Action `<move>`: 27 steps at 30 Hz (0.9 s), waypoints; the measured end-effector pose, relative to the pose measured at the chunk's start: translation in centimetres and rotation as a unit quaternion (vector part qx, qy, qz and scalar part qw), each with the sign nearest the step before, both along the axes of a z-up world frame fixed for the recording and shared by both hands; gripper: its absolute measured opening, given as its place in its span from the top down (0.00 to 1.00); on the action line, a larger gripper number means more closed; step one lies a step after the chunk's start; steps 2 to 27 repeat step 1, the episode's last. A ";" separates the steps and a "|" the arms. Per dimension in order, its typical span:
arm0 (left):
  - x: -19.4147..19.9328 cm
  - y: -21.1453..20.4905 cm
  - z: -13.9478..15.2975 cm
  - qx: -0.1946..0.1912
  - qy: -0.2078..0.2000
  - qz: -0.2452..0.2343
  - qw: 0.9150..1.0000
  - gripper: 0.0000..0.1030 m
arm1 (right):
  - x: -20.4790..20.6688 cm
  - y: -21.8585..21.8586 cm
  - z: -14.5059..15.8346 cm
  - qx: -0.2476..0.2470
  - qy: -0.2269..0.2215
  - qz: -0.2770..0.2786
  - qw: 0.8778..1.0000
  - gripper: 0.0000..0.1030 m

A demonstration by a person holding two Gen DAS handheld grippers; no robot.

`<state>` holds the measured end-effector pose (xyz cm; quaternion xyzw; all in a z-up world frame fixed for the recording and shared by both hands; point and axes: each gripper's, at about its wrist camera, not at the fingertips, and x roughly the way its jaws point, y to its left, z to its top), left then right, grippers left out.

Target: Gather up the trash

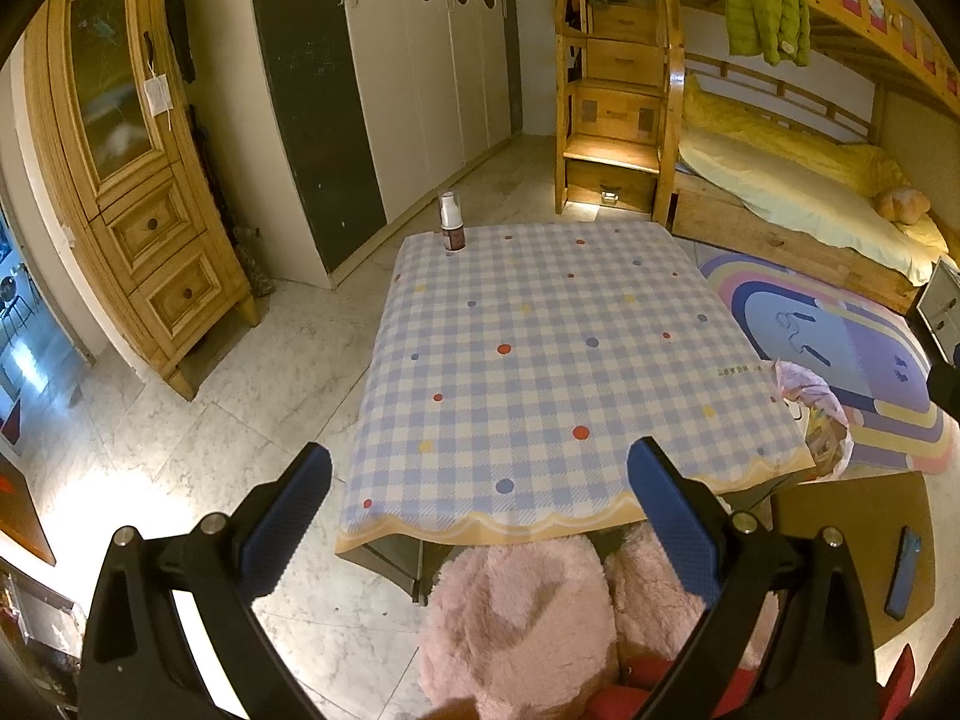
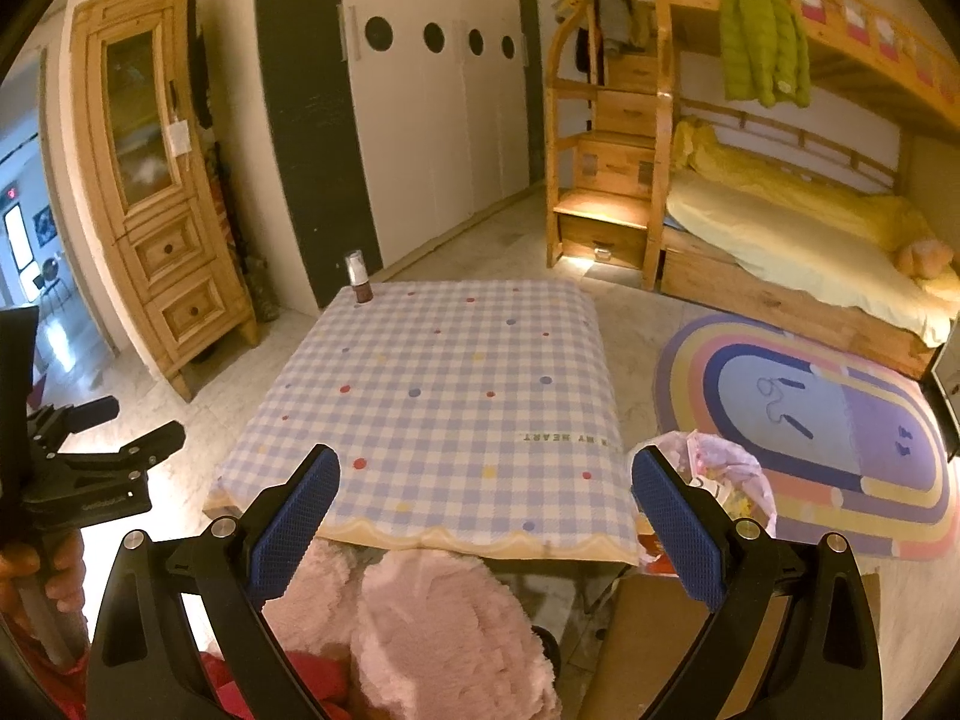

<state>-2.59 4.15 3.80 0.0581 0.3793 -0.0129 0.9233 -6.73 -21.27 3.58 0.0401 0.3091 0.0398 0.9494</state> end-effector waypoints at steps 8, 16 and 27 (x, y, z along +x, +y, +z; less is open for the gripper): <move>0.1 0.0 -0.1 0.001 0.002 0.000 1.000 0.07 | 0.0 -0.2 -0.1 0.000 0.000 -0.002 1.000 0.06; 0.1 0.0 -0.1 0.001 0.002 0.000 1.000 0.07 | 0.0 -0.2 -0.1 0.000 0.000 -0.002 1.000 0.06; 0.1 0.0 -0.1 0.001 0.002 0.000 1.000 0.07 | 0.0 -0.2 -0.1 0.000 0.000 -0.002 1.000 0.06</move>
